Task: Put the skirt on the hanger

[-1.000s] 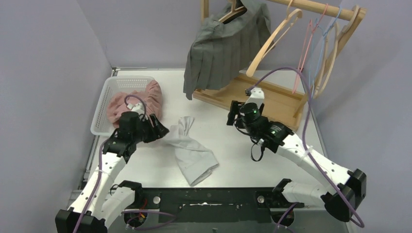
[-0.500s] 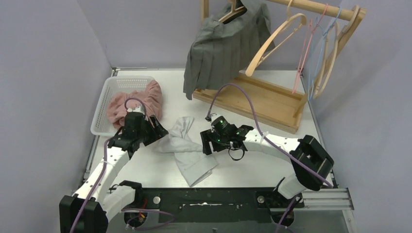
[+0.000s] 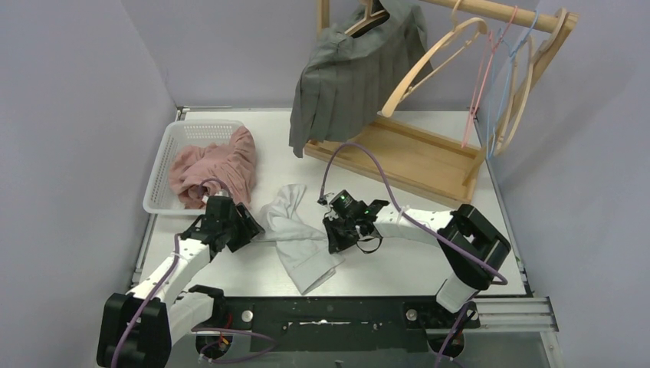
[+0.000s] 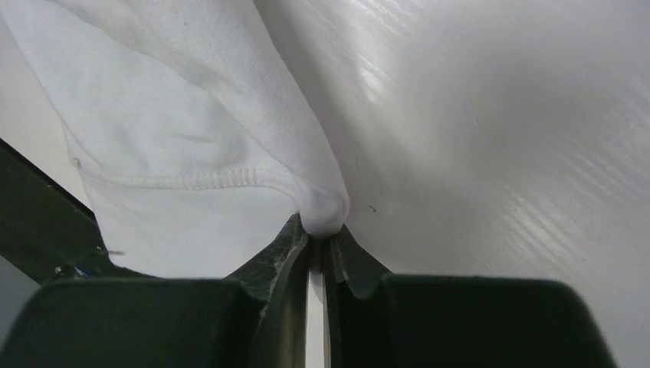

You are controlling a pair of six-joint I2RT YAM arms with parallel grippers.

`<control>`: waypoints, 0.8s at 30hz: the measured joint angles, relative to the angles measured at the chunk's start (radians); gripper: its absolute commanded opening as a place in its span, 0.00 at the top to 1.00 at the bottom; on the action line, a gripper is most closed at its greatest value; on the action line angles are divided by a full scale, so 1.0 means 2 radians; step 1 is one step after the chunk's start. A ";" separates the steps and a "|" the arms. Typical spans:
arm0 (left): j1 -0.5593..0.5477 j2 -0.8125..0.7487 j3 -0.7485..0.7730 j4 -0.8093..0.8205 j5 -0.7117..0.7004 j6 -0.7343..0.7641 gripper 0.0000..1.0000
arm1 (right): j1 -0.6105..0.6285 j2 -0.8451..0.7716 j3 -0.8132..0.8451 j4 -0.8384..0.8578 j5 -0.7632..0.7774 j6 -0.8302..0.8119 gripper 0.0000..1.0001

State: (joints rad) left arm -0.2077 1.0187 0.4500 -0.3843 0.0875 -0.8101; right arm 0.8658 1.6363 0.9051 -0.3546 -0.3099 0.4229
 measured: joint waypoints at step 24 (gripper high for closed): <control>0.013 -0.014 0.187 0.015 -0.012 -0.009 1.00 | 0.005 -0.110 0.168 -0.245 0.265 -0.017 1.00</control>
State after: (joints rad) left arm -0.1825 0.9916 0.8249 -0.3550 0.0631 -0.8284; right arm 0.8761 1.4155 1.2419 -0.8452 0.2199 0.3882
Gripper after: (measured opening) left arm 0.041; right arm 0.090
